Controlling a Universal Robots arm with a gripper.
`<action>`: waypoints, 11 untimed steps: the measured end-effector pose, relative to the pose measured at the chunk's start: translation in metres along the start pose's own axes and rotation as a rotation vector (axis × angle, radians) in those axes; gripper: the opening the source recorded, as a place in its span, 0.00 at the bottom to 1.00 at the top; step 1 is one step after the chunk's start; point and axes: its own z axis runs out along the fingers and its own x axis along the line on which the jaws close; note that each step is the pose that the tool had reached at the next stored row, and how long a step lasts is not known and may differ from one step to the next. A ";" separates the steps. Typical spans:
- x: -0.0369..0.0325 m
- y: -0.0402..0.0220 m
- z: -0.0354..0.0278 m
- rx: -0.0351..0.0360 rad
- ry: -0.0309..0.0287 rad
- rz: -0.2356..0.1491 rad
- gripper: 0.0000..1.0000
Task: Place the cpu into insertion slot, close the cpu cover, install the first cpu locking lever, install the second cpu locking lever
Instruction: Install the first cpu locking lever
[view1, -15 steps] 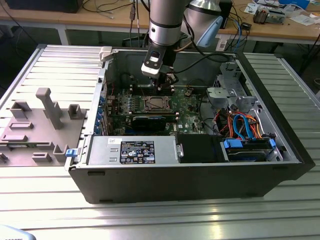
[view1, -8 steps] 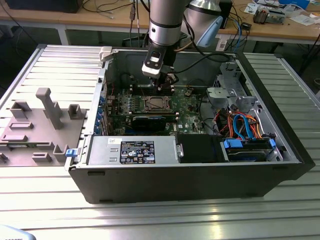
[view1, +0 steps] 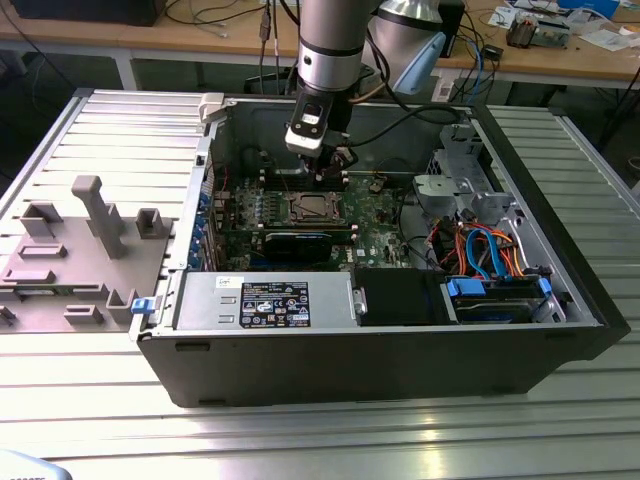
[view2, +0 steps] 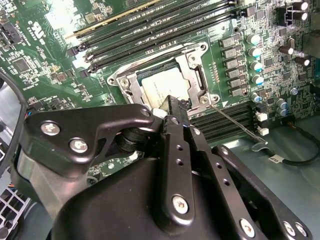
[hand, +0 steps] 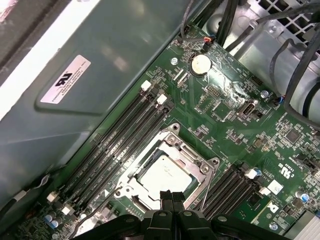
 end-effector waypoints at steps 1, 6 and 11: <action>0.0000 0.0000 0.0000 0.0000 -0.0001 -0.003 0.11; 0.0000 0.0000 0.0000 0.0002 -0.0003 -0.016 0.11; 0.0000 0.0000 0.0000 0.0005 -0.0006 -0.031 0.11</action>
